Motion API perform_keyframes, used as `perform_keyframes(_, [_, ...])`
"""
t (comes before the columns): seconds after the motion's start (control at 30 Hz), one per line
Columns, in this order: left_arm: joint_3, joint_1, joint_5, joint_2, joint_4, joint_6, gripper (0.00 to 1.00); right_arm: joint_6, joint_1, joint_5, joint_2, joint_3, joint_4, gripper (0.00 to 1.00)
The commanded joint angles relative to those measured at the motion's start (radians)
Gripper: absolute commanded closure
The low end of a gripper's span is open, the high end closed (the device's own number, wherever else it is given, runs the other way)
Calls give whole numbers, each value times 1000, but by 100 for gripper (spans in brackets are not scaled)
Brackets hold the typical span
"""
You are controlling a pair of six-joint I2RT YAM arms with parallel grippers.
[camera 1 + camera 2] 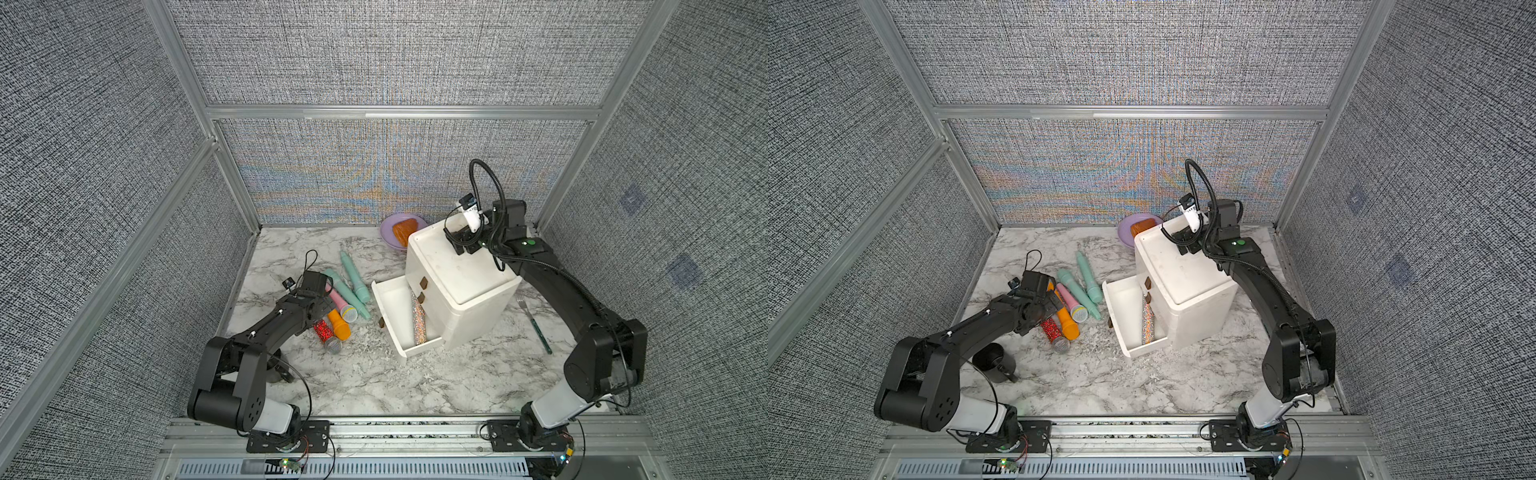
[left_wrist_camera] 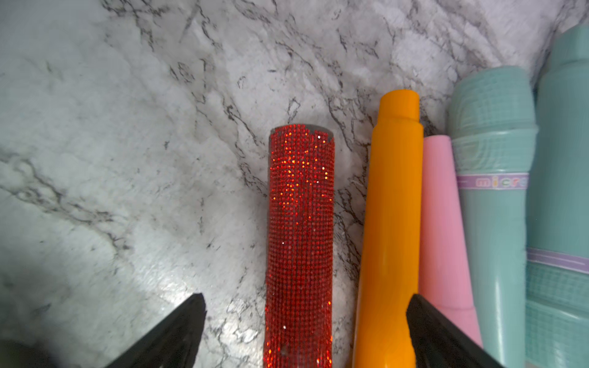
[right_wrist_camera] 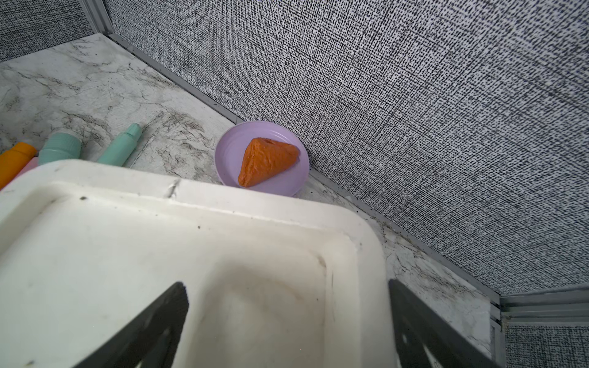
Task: Take the microphone out of the drawer
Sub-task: Place the microphone at the center of the board, then pick up the microphone from the drawer.
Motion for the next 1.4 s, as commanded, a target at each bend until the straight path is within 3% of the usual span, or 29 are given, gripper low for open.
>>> perform_keyframes(0.0, [13, 2, -12, -47, -32, 23, 0, 13, 0, -29, 28, -19, -194, 2])
perform_keyframes(0.2, [92, -2, 86, -93, -76, 134, 0, 14, 1, -32, 26, -19, -194, 2])
perform_keyframes(0.5, [194, -50, 381, -69, -19, 362, 0, 18, 3, -35, 26, -21, -192, 2])
perform_keyframes(0.7, [276, -199, 382, -23, -25, 428, 0, 18, 4, -29, 22, -18, -198, 2])
perform_keyframes(1.03, [349, -389, 381, 97, 23, 418, 0, 18, 5, -23, 24, -19, -205, 2])
perform_keyframes(1.37, [379, -521, 332, 210, 49, 392, 2, 18, 5, -23, 26, -19, -206, 2])
